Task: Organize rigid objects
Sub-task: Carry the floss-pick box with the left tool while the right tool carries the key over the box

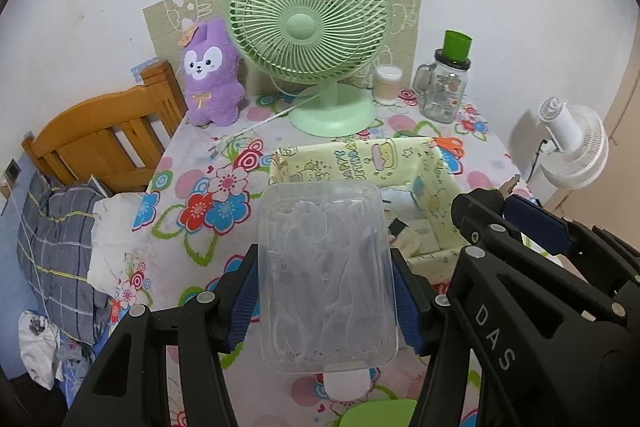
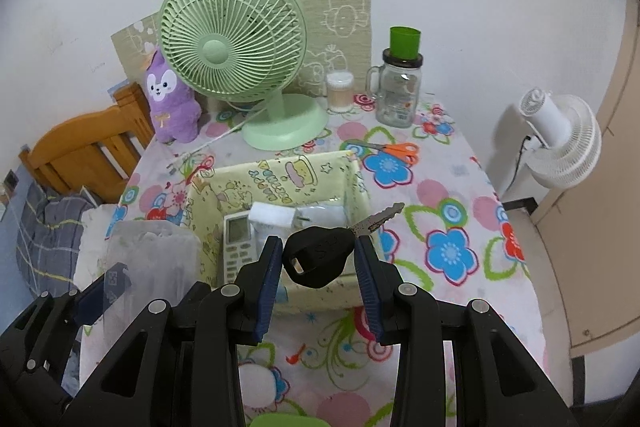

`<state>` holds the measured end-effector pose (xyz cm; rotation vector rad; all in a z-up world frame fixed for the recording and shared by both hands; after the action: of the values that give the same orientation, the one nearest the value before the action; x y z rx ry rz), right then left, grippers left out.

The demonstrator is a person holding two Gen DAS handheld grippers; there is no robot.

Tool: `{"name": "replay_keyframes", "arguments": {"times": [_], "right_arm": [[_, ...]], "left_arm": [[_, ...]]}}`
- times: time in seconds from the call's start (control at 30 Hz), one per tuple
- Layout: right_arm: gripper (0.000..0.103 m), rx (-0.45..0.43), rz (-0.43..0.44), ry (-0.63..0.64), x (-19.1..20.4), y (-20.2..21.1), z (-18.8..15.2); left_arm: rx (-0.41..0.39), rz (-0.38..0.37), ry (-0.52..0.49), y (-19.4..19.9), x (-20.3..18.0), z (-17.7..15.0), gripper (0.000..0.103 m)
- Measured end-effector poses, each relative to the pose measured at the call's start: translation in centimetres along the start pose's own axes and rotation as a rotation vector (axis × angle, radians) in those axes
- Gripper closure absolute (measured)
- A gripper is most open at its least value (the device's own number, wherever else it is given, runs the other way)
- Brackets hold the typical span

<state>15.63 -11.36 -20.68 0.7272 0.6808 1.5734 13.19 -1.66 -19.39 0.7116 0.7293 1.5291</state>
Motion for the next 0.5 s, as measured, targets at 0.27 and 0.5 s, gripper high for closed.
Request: {"name": "replay_keyframes", "arguments": {"times": [0.27, 0.5], "right_arm": [[0.063, 0.018, 0.037, 0.025, 0.6, -2.8, 1.2], [0.063, 0.036, 0.045, 0.026, 0.2, -5.3, 1.9]], "left_arm": [[0.005, 0.033, 0.018, -2.0, 0.4, 1.1, 0.041], [0.024, 0.03, 0.019, -4.5, 0.0, 1.8, 0.041]]}}
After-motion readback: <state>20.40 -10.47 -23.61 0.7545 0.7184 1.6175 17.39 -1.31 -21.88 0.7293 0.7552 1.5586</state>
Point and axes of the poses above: each gripper's, at about its wrist camera, not at the fingertips, and y roughly against the way its jaws point, x to its left, z to its top, the point moved 4 cm from there along -y, roughly the way its jaws point, and after that the axes turned 1 degree about -z, right-handed, at the moved point
